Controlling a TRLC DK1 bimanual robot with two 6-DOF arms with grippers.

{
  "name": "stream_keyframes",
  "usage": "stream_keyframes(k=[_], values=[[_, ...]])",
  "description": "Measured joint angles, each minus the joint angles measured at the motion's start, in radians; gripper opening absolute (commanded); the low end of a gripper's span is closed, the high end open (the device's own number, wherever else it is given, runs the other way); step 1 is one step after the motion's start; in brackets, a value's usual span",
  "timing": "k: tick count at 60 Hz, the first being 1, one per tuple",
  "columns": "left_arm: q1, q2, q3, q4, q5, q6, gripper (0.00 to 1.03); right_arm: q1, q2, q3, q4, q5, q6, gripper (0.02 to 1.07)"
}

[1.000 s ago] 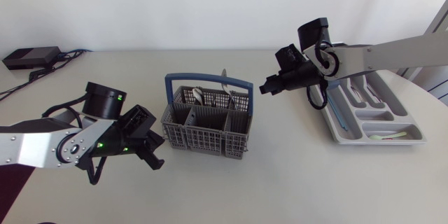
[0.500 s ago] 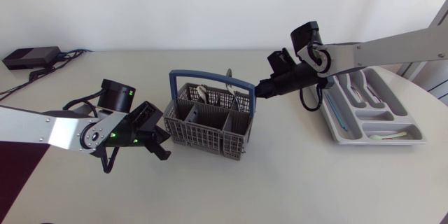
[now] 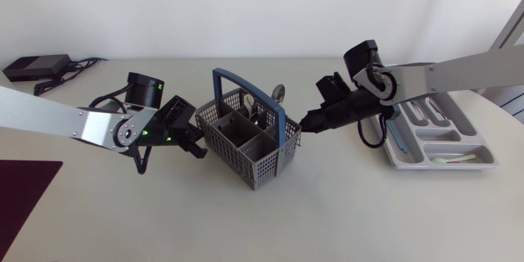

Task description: Sort the cutlery from the basket into the organizer compartments.

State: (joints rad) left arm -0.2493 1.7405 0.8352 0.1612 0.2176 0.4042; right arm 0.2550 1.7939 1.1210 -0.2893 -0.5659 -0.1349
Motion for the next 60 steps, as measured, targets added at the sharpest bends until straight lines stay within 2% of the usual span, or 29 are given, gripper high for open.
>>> stream_keyframes(k=[20, 33, 43, 48, 54, 60], values=[[0.015, 0.183, 0.214, 0.001, 0.058, -0.006, 0.03, 0.073, -0.139, -0.117, -0.029, -0.011, -0.003, 0.09], [0.023, 0.259, 0.292, -0.011, 0.074, -0.008, 0.03, 0.152, -0.162, -0.171, -0.030, -0.013, -0.003, 0.09], [0.049, 0.259, 0.293, -0.034, 0.110, -0.007, 0.03, 0.157, -0.196, -0.177, -0.048, -0.012, -0.003, 0.09], [0.085, 0.243, 0.284, -0.057, 0.132, -0.002, 0.03, 0.138, -0.223, -0.179, -0.048, 0.003, -0.003, 0.09], [0.127, 0.150, 0.217, -0.074, 0.145, 0.017, 0.03, 0.081, -0.237, -0.176, -0.048, 0.023, -0.003, 0.09], [0.137, 0.009, 0.122, -0.093, 0.158, 0.052, 0.03, 0.019, -0.227, -0.146, -0.044, 0.036, -0.003, 0.09]])
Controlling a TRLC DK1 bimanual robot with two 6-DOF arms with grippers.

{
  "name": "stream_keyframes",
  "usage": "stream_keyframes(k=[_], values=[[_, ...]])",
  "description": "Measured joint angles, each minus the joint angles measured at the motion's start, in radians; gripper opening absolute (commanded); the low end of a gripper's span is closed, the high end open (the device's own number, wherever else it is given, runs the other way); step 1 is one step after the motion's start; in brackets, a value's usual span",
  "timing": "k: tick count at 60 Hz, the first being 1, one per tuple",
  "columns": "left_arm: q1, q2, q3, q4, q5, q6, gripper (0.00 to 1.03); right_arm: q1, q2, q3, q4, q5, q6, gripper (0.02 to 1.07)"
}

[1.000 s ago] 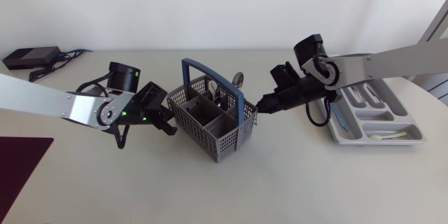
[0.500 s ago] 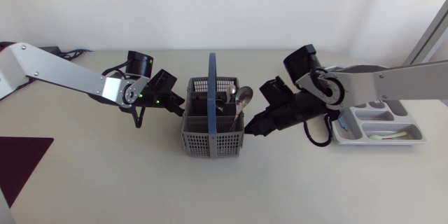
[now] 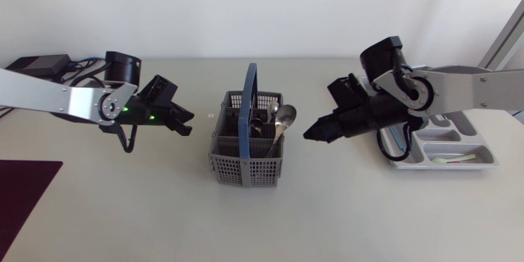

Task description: Sort the cutlery from the basket into the organizer compartments.

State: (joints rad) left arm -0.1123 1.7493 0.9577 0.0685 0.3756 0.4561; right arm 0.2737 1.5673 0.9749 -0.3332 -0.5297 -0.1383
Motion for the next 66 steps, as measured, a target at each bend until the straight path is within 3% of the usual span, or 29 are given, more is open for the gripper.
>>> stream_keyframes(k=[9, 28, 51, 66], values=[[-0.023, -0.208, -0.138, -0.051, 0.020, 0.060, 0.03, -0.055, 0.079, 0.092, 0.072, 0.003, 0.010, 0.09], [-0.186, -0.471, -0.320, -0.150, 0.021, 0.106, 0.03, -0.083, 0.340, 0.343, 0.106, 0.006, 0.042, 0.10], [-0.317, -0.506, -0.378, -0.168, 0.012, 0.118, 0.03, -0.083, 0.608, 0.663, 0.067, -0.005, 0.068, 0.10], [-0.334, -0.483, -0.387, -0.165, 0.009, 0.121, 0.03, -0.043, 0.674, 0.761, 0.040, -0.020, 0.072, 0.10]])
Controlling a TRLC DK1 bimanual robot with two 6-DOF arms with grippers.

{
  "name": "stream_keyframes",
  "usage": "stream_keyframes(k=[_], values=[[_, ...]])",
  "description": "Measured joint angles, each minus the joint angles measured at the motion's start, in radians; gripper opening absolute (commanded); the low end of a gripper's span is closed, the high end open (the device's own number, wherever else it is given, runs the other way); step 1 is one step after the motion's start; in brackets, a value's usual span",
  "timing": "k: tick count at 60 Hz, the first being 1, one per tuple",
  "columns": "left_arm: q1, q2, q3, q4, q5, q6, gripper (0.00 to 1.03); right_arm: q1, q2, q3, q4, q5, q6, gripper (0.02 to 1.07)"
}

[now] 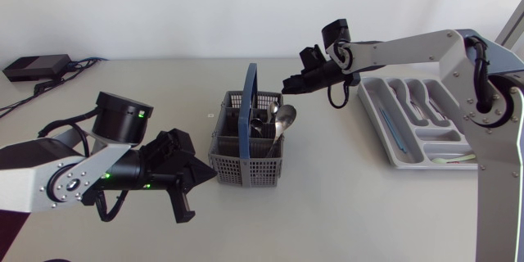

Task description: Sort the cutlery from the basket into the organizer compartments.

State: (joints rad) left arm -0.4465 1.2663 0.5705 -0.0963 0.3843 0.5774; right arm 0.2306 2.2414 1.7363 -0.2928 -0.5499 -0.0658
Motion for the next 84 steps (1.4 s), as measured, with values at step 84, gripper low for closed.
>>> stream_keyframes(k=[84], values=[[0.078, 0.226, -0.074, 0.372, -0.132, -0.042, 0.03, 0.010, -0.169, -0.202, -0.007, 0.016, 0.006, 0.10]])
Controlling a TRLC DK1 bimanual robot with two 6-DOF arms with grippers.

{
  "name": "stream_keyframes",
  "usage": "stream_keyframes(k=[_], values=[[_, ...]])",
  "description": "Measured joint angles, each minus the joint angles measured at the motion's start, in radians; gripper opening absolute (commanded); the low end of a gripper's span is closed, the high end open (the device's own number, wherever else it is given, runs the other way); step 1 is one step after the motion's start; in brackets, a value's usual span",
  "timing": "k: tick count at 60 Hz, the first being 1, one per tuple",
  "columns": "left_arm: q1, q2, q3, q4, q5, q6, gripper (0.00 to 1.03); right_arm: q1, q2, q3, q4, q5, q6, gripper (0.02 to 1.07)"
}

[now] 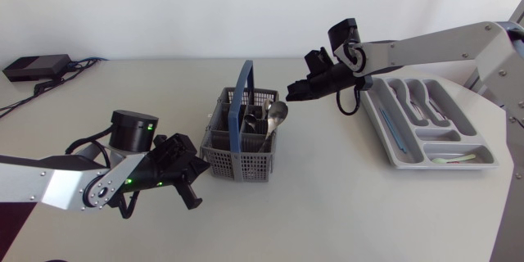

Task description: Sort the cutlery from the basket into the organizer compartments.

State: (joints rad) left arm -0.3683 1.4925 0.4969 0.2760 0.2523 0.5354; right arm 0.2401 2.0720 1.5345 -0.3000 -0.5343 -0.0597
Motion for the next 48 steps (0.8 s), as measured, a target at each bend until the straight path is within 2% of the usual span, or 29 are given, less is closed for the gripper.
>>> stream_keyframes(k=[10, 28, 48], values=[[0.060, 0.026, 0.023, 0.011, -0.004, -0.004, 0.03, 0.000, 0.008, 0.054, 0.020, 0.013, 0.008, 0.10], [0.033, 0.019, 0.022, 0.013, -0.007, -0.012, 0.03, 0.001, 0.156, 0.239, 0.026, 0.026, 0.059, 0.10], [0.031, 0.018, 0.021, 0.013, -0.008, -0.016, 0.03, 0.040, 0.182, 0.223, 0.011, 0.010, 0.056, 0.10]])
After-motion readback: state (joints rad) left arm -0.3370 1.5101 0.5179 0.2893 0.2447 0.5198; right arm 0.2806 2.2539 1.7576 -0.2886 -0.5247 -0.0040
